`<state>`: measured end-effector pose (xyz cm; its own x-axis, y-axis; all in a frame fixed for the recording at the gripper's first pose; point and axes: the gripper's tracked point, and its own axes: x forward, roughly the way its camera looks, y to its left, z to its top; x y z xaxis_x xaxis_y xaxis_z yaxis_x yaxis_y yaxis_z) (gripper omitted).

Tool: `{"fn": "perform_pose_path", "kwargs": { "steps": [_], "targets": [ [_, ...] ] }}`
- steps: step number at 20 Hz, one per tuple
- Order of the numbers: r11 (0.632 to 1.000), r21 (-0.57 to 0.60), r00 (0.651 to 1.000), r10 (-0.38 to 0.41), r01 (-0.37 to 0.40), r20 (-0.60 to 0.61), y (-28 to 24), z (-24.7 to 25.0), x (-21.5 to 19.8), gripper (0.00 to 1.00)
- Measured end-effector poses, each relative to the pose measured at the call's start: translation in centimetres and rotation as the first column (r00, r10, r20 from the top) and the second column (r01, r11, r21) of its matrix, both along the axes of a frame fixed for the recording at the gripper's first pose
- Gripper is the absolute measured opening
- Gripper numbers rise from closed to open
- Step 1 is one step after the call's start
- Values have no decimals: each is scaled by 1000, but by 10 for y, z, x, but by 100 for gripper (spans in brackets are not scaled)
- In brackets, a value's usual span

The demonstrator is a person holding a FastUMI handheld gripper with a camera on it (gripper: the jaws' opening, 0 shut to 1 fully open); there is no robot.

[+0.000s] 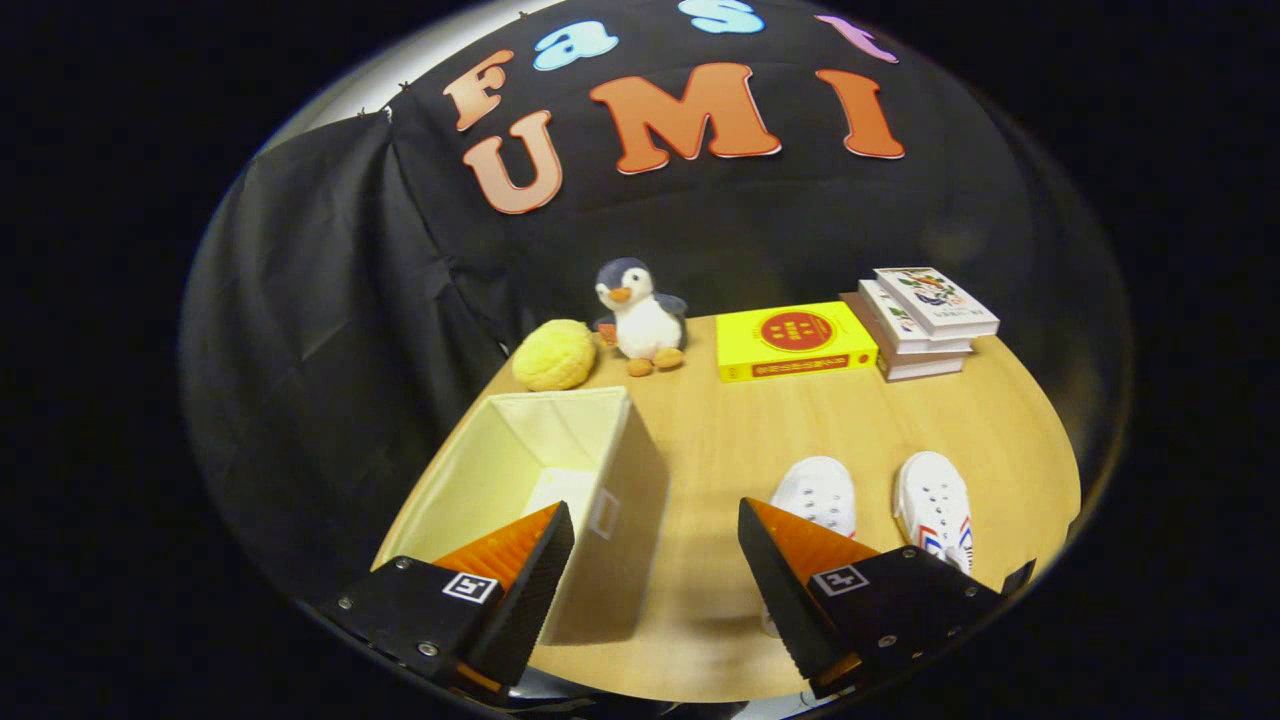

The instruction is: Open the storage box then place both shoes into the box .Put the left shoe in first, then the right shoe, with the right side of both shoes facing outward in a uniform manner.

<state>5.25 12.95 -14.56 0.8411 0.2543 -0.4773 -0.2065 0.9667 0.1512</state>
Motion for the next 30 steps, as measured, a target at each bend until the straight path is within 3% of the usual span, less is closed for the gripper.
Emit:
{"fn": "perform_pose_path", "kwargs": {
  "steps": [4, 9, 17, 25, 28, 30],
  "targets": [
    [993, -61, 993, -108, 106, -43, -60, -37, -1, 97],
    [985, -98, 979, -151, 138, -137, -95, -79, -2, 88],
    [990, -121, 932, -110, 72, -346, -118, -124, 23, 74],
    [997, -71, 862, -13, -26, -506, -109, -161, 29, 56],
    [998, -8, 853, 51, -65, -520, -97, -158, 30, 34],
    [999, 10, 861, 48, -50, -506, -99, -154, 31, 11]
  ]
}}
